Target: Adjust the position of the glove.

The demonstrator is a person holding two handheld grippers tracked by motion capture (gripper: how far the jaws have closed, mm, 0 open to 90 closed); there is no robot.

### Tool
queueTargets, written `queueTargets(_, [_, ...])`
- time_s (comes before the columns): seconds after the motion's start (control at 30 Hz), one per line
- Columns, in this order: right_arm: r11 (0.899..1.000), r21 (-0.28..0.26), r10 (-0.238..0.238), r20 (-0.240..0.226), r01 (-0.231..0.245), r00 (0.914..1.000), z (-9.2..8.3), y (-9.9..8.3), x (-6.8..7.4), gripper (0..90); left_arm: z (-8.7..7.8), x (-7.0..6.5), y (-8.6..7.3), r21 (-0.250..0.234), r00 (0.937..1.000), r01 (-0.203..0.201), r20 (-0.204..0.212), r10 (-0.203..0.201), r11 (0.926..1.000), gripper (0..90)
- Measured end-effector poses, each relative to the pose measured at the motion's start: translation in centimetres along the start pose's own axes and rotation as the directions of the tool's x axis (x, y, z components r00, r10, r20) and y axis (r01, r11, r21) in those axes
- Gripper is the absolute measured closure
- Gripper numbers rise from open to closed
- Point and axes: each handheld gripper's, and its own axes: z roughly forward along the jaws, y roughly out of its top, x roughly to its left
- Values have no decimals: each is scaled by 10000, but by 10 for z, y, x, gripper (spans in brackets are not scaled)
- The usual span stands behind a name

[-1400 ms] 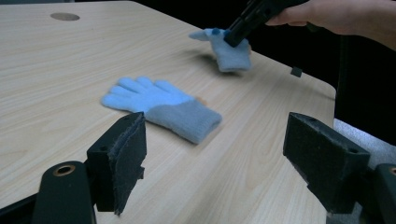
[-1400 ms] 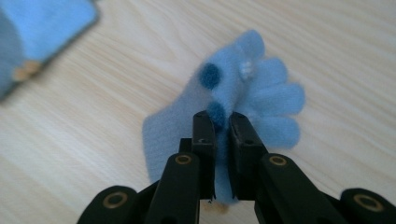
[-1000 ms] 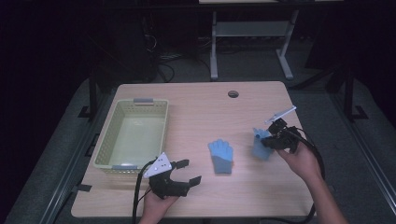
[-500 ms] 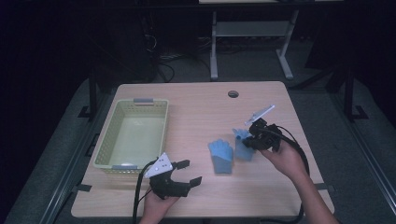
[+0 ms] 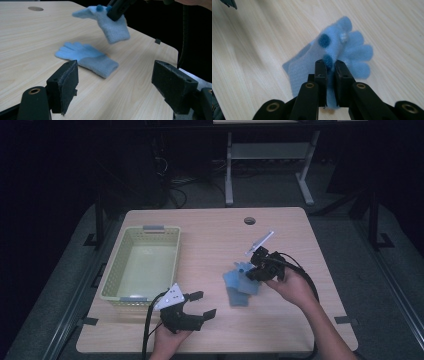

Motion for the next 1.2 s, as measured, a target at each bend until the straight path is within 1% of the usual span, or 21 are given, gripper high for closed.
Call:
queueTargets(0.03, [10000,22,-62,-46,62,10000,3,1,0,819,0,0,0,-32,10000,46,-13,-46,10000,210])
queueTargets(0.07, [10000,40,-31,-85,31,10000,5,2,0,819,-1,0,0,53,10000,24,-3,-24,10000,210])
queueTargets(0.1, [9999,108,-58,-185,60,9998,9,3,0,818,0,0,0,-47,9999,149,39,-149,9999,210])
queueTargets(0.17, [9993,369,-88,-217,96,9997,17,6,0,818,0,-1,1,-67,10000,69,35,-69,10000,210])
queueTargets(0.2, [9990,422,-171,-173,178,9997,21,7,1,818,0,-1,1,-53,10000,75,59,-75,10000,210])
queueTargets(0.27, [9983,530,-248,-261,261,9994,27,9,2,818,1,-2,0,-44,9999,145,65,-145,9999,210])
queueTargets(0.3, [9978,583,-288,-273,303,9992,29,10,3,818,2,-1,0,42,10000,2,64,-2,10000,210])
queueTargets(0.33, [9975,632,-311,-302,329,9991,32,11,3,818,2,-1,0,54,10000,65,73,-65,10000,210])
queueTargets(0.4, [9965,759,-305,-484,341,9984,38,12,2,816,2,-2,0,62,10000,55,65,-55,10000,210])
queueTargets(0.47, [9961,840,-210,-618,261,9979,43,13,0,815,1,-1,0,53,10000,-66,24,66,10000,210])
queueTargets(0.57, [9958,852,-269,-674,327,9974,46,15,0,815,0,-1,1,-21,9999,-75,-67,75,10000,211])
queueTargets(0.63, [9947,919,-380,-831,456,9958,48,16,1,815,1,0,0,4,10000,-21,-66,21,10000,211])
queueTargets(0.73, [9937,1018,-375,-946,472,9948,50,17,1,815,2,0,0,45,10000,32,-84,-31,10000,211])
queueTargets(0.8, [9926,1114,-374,-1056,492,9937,52,17,0,815,2,-1,0,-12,10000,-19,-73,19,10000,212])
queueTargets(0.87, [9922,1112,-426,-1165,557,9923,52,16,0,815,1,-2,0,2,10000,-2,-46,2,10000,212])
queueTargets(0.93, [9939,956,-423,-1356,556,9899,49,16,-2,815,1,-1,0,31,10000,-27,-61,27,10000,212])
queueTargets(1.0, [9944,911,-397,-1546,543,9872,47,16,-3,815,2,-1,-1,39,10000,57,-37,-57,10000,212])
queueTargets(1.1, [9944,907,-394,-1663,551,9853,47,15,-4,812,1,-1,-1,4,10000,42,-52,-42,10000,212])
queueTargets(1.13, [9914,1093,-529,-1673,719,9845,49,15,-2,812,1,-2,-1,-7,10000,-9,-48,9,10000,212])
queueTargets(1.2, [9891,1259,-546,-1634,757,9850,51,15,-1,810,2,-2,-1,35,10000,-12,-29,13,10000,213])
